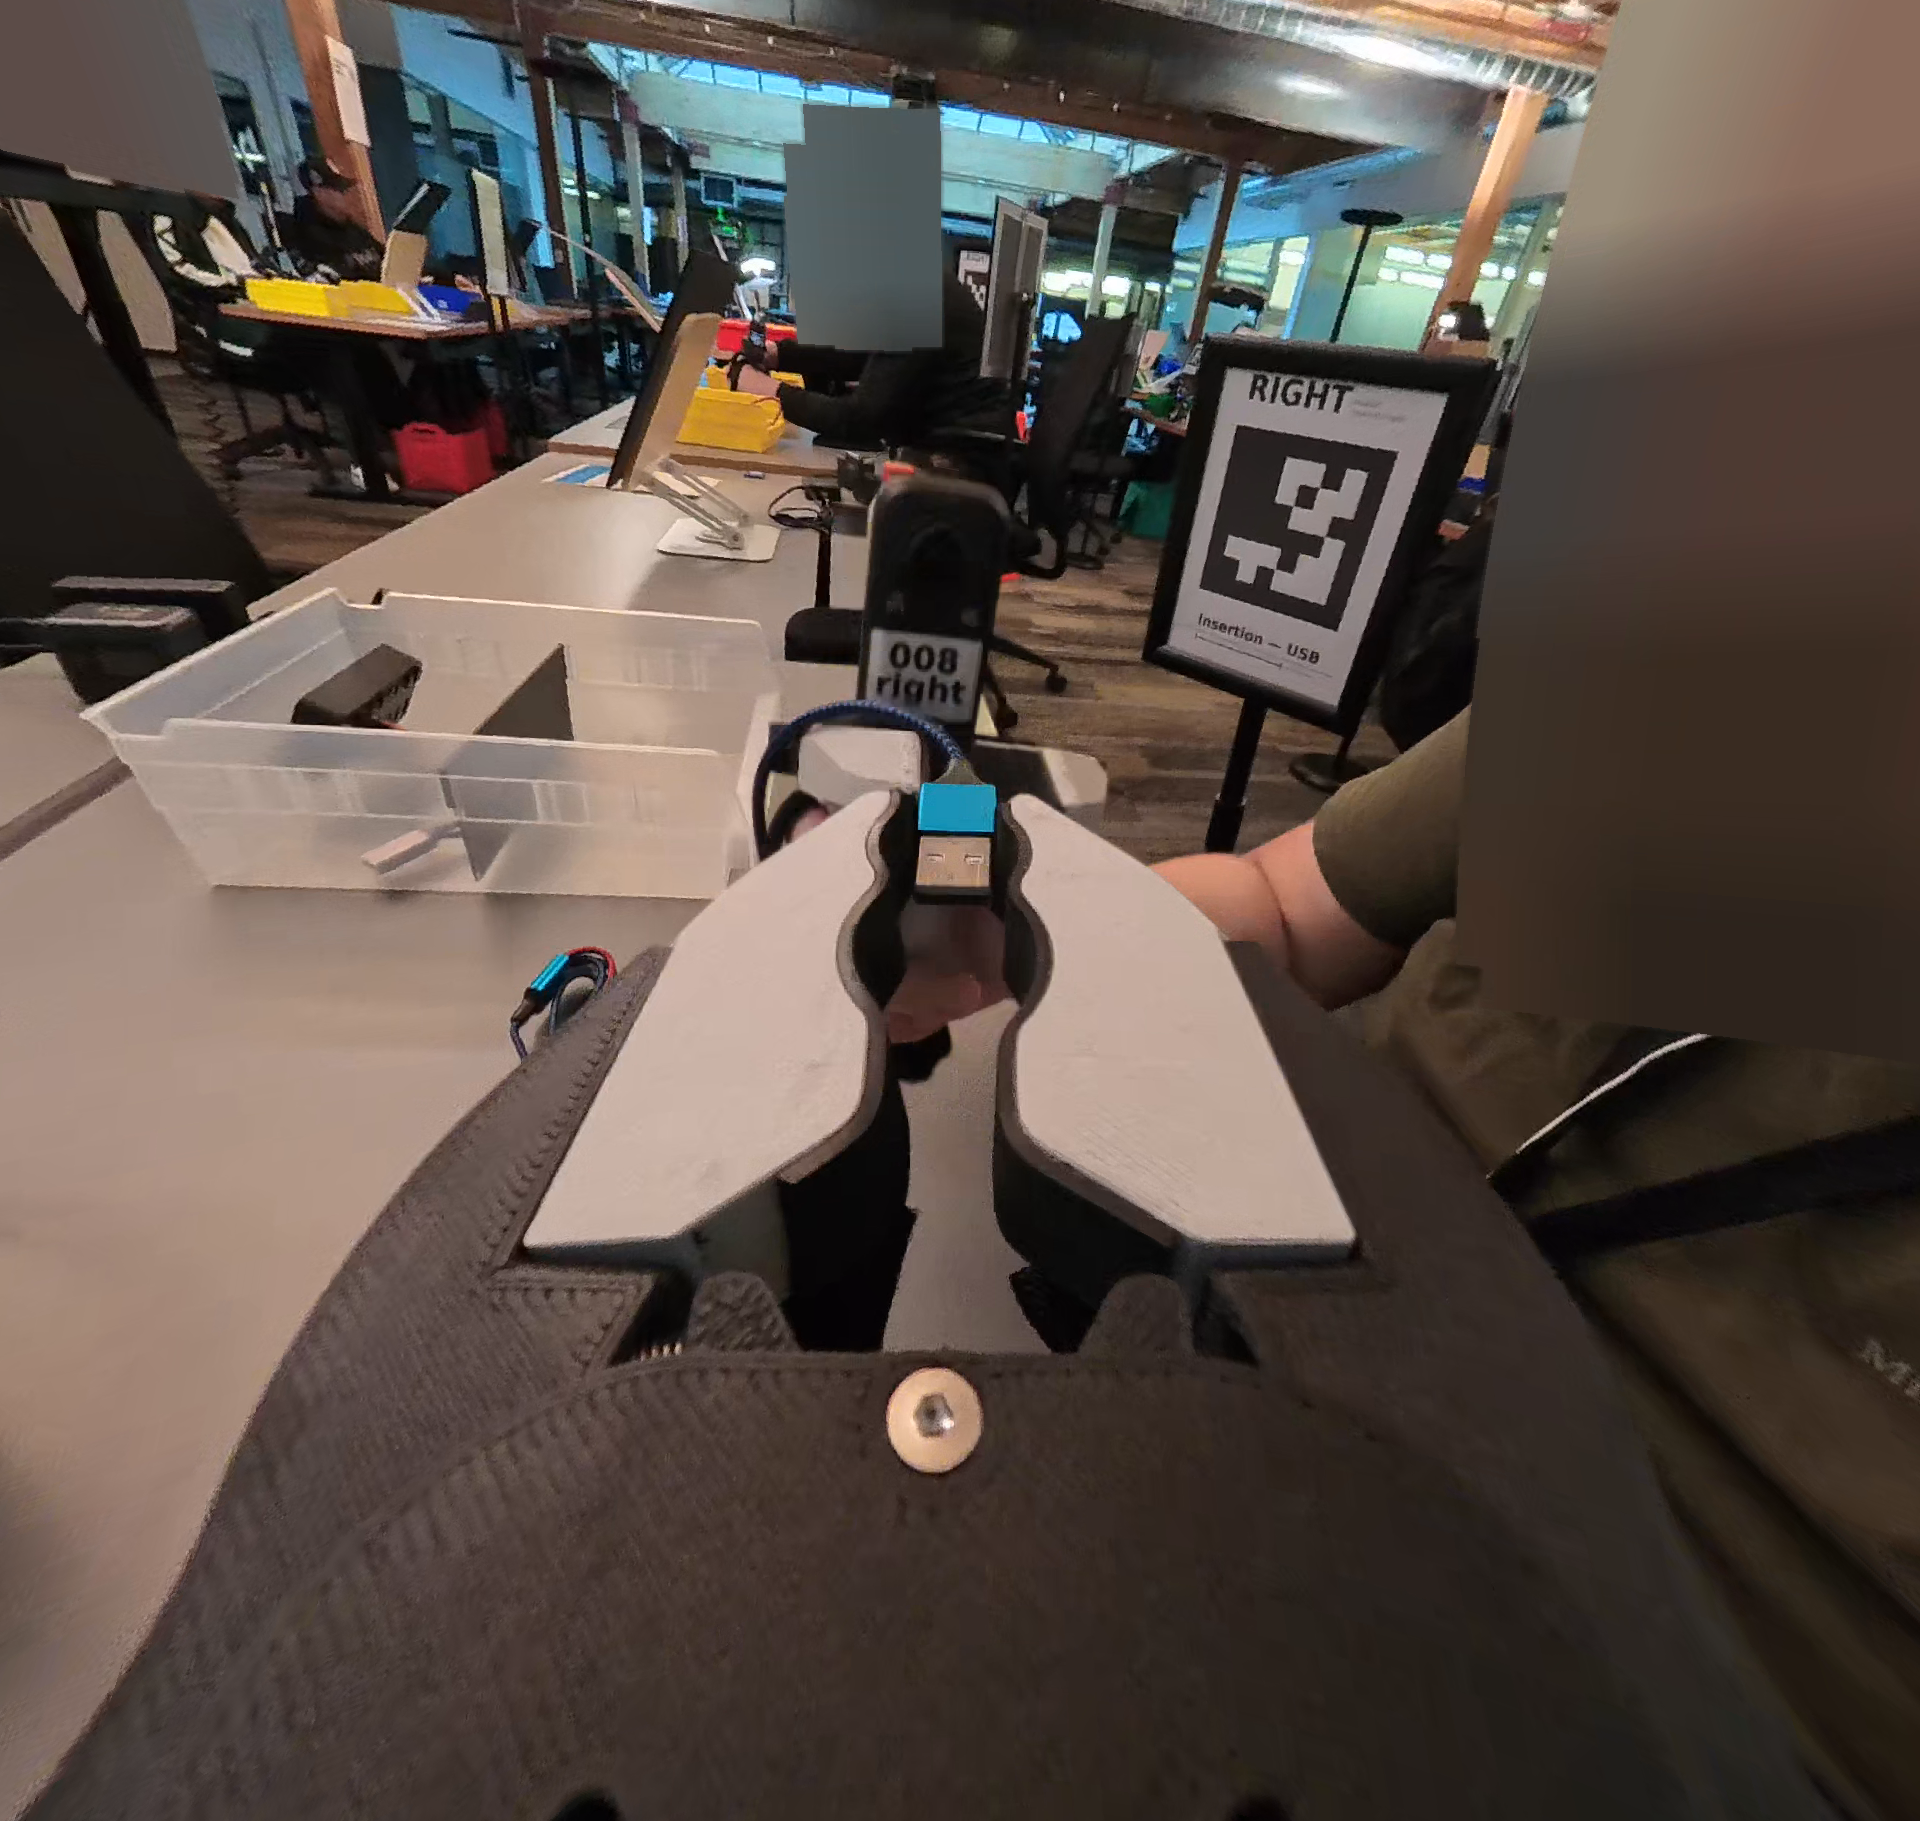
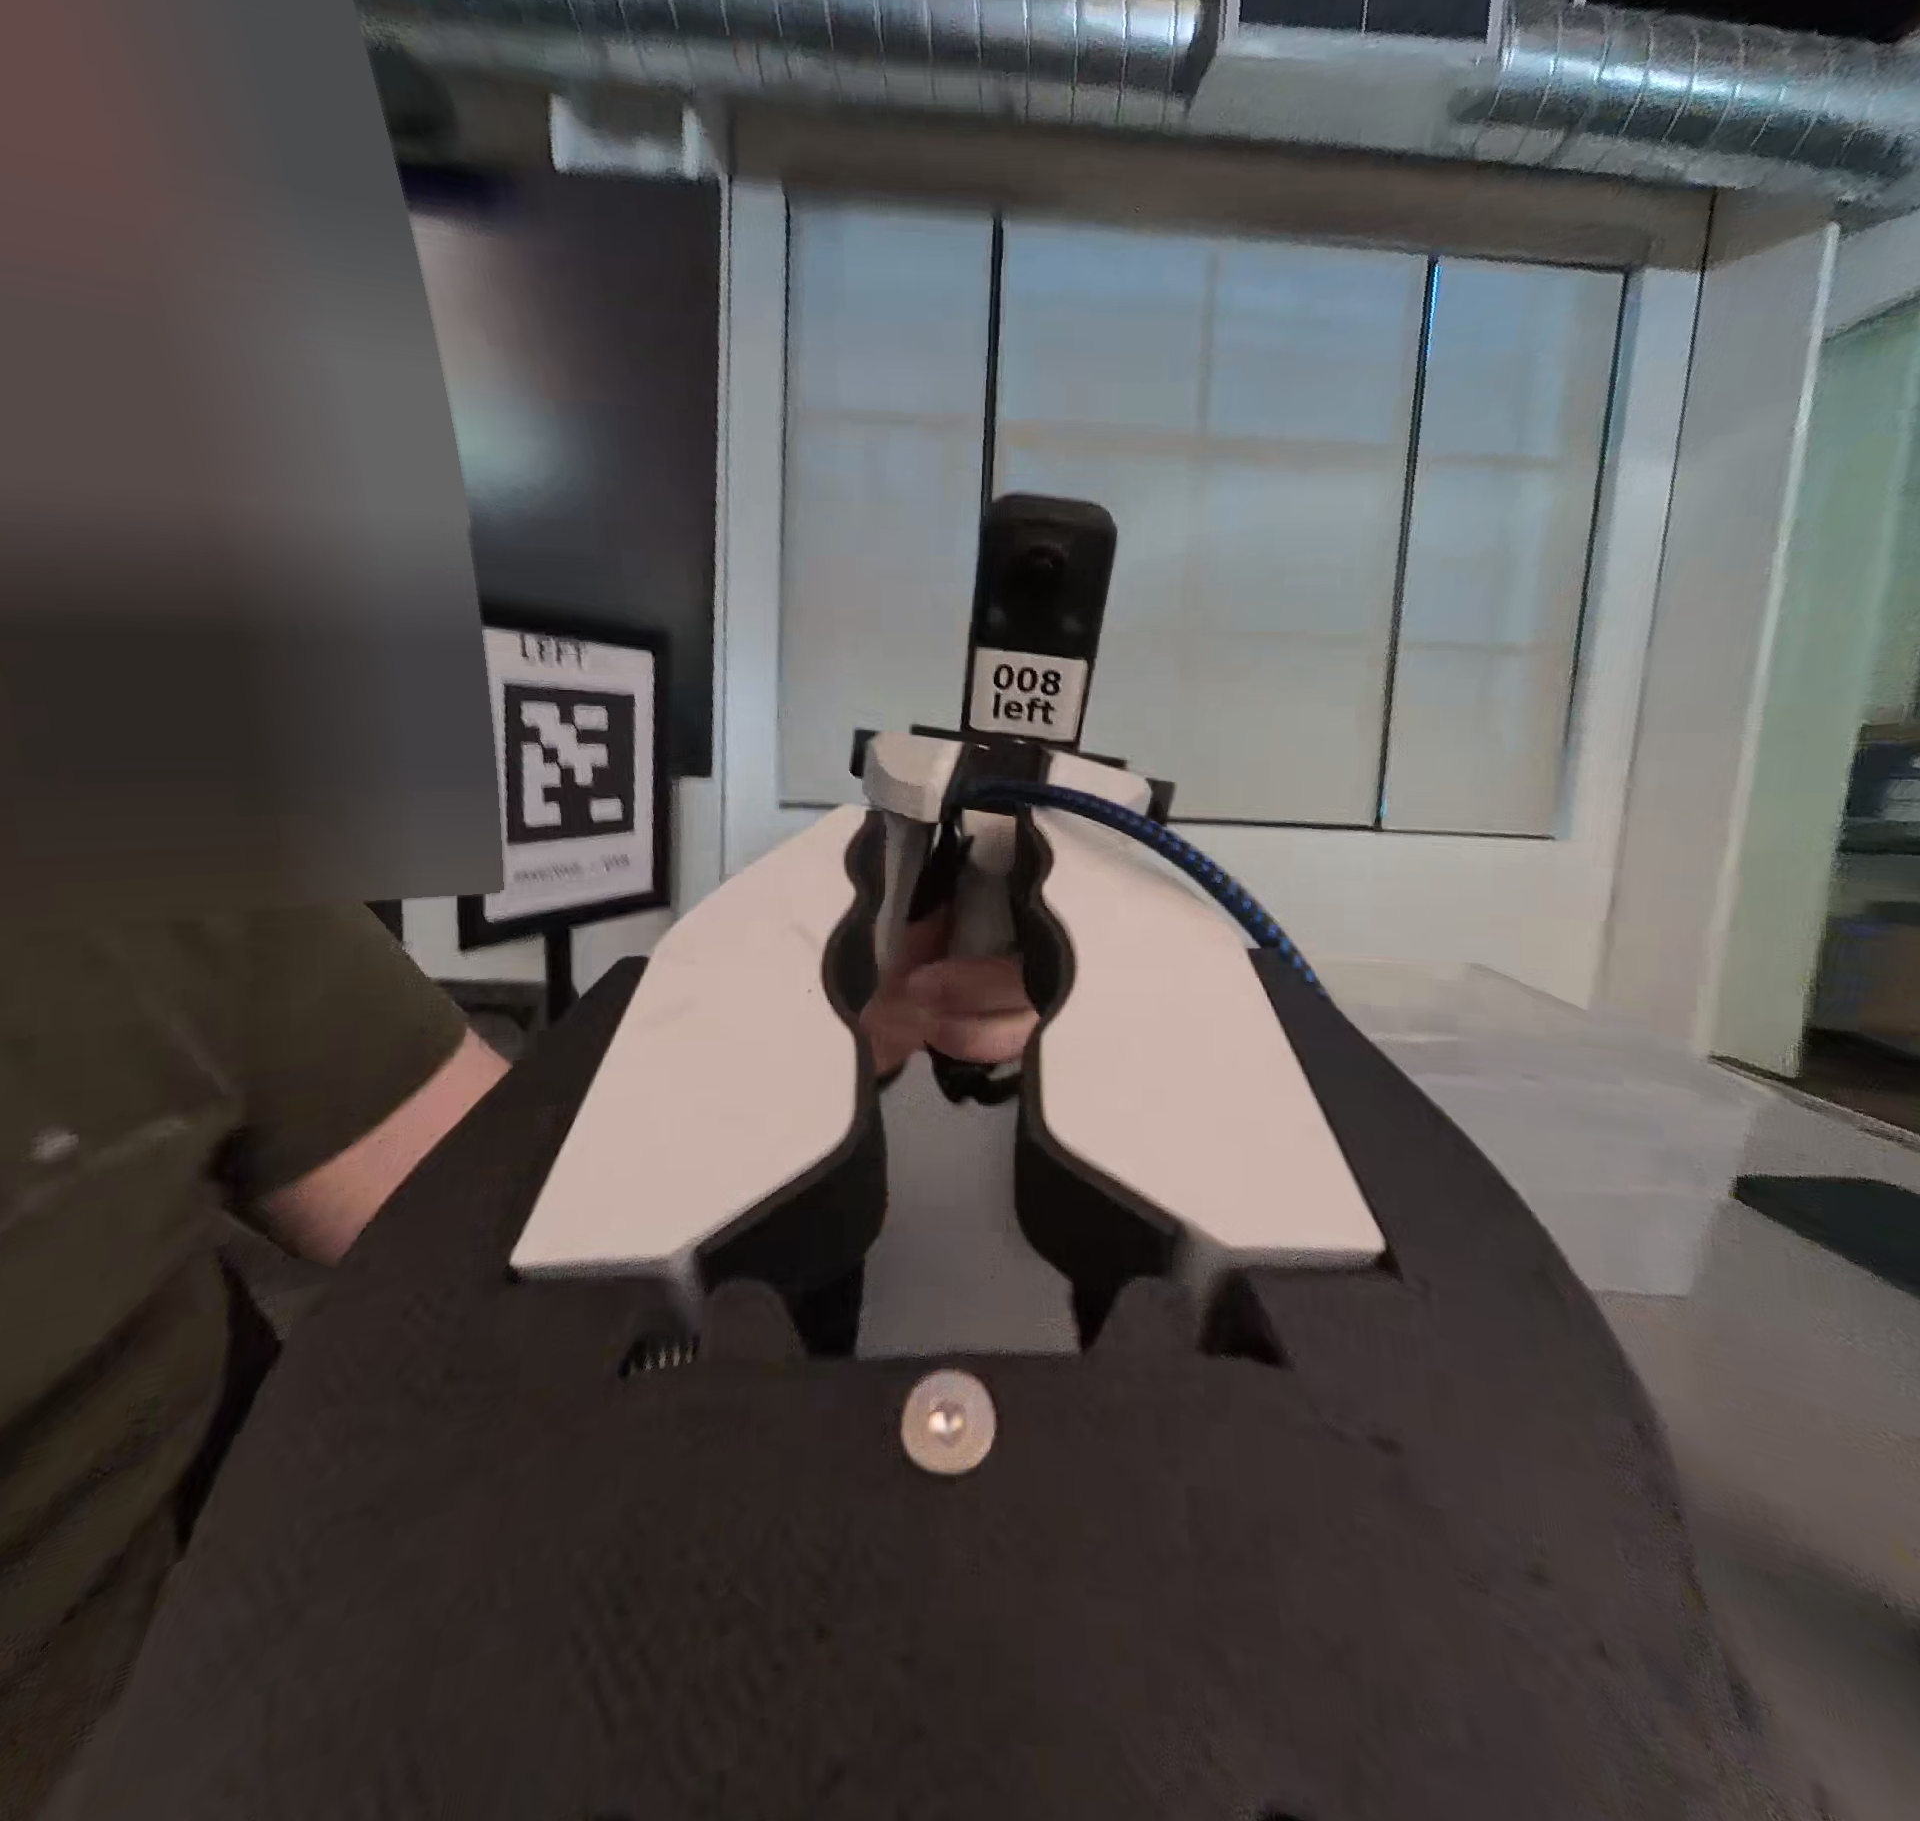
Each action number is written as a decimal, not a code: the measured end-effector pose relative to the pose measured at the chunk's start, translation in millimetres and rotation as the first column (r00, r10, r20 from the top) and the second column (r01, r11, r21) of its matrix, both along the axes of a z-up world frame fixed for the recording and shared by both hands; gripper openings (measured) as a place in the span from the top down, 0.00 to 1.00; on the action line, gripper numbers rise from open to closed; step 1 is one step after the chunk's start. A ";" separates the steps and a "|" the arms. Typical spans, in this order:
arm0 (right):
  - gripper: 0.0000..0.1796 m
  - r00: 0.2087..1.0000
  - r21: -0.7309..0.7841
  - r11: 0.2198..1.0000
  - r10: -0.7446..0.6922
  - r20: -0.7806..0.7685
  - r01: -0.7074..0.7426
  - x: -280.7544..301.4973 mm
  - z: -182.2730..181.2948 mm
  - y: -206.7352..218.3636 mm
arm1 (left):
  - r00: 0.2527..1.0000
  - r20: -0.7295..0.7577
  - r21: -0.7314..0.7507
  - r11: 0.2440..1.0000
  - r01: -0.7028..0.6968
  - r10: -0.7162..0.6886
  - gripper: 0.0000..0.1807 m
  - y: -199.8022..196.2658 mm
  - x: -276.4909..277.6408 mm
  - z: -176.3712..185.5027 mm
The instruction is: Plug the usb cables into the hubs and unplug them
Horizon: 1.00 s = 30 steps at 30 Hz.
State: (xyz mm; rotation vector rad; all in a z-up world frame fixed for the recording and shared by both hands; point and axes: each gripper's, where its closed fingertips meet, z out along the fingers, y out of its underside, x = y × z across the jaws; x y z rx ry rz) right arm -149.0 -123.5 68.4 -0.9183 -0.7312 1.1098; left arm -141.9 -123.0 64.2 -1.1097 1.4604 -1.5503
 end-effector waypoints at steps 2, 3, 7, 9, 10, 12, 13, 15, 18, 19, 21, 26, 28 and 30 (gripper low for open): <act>0.90 0.999 -0.010 0.999 -0.034 0.040 0.035 1.3 -1.6 5.8 | 1.000 -0.020 0.030 0.999 -0.019 0.020 0.93 1.6 1.1 -3.7; 0.91 0.999 -0.030 0.999 -0.034 0.041 0.035 2.2 -2.0 8.2 | 0.999 -0.024 0.042 0.999 -0.031 0.032 0.93 2.9 1.6 -4.7; 0.90 0.996 -0.198 0.977 0.066 -0.061 -0.077 4.9 -3.5 13.6 | 0.994 -0.062 0.120 0.990 -0.078 0.086 0.93 7.8 4.5 -14.2; 0.91 0.988 -0.268 0.954 0.103 -0.116 -0.131 8.0 -4.9 16.8 | 0.990 -0.090 0.159 0.983 -0.096 0.111 0.93 9.7 7.4 -20.7; 0.94 0.989 -0.285 0.950 0.102 -0.112 -0.130 9.0 -7.9 18.8 | 0.988 -0.101 0.167 0.981 -0.100 0.118 0.93 10.5 8.6 -23.3; 0.95 0.993 -0.251 0.963 0.086 -0.078 -0.103 10.8 -11.8 17.7 | 0.987 -0.112 0.162 0.982 -0.096 0.115 0.93 11.0 10.3 -26.1; 0.96 0.995 -0.233 0.969 0.072 -0.065 -0.085 11.9 -12.7 17.5 | 0.987 -0.109 0.148 0.984 -0.098 0.115 0.93 11.7 11.8 -26.1; 0.96 0.997 -0.209 0.977 0.032 -0.069 -0.046 16.4 -11.1 19.6 | 0.990 -0.088 0.098 0.990 -0.105 0.114 0.93 13.7 16.2 -24.2; 0.97 0.997 -0.123 0.990 -0.069 -0.043 0.063 22.7 -10.1 23.0 | 0.985 -0.117 -0.037 0.991 -0.130 0.125 0.84 23.3 20.4 -30.8; 0.96 0.993 -0.079 0.991 -0.112 -0.027 0.110 24.9 -10.0 23.5 | 0.985 -0.139 -0.114 0.987 -0.114 0.098 0.75 25.1 20.6 -33.5; 0.97 0.981 0.031 0.980 -0.194 -0.001 0.194 27.9 -9.0 21.0 | 0.993 -0.115 -0.292 0.956 -0.031 -0.003 0.73 23.8 20.0 -28.8; 0.96 0.916 0.303 0.883 -0.396 0.068 0.359 27.7 -13.2 14.4 | 0.986 0.024 -0.523 0.838 0.155 -0.168 0.84 17.6 21.4 -15.8; 0.96 0.880 0.385 0.836 -0.462 0.110 0.391 24.9 -17.3 13.7 | 0.984 -0.026 -0.501 0.854 0.138 -0.174 0.90 14.9 25.6 -26.0; 0.96 0.858 0.461 0.797 -0.496 0.131 0.390 22.9 -20.5 10.8 | 0.981 -0.037 -0.498 0.855 0.146 -0.189 0.93 12.8 25.7 -27.7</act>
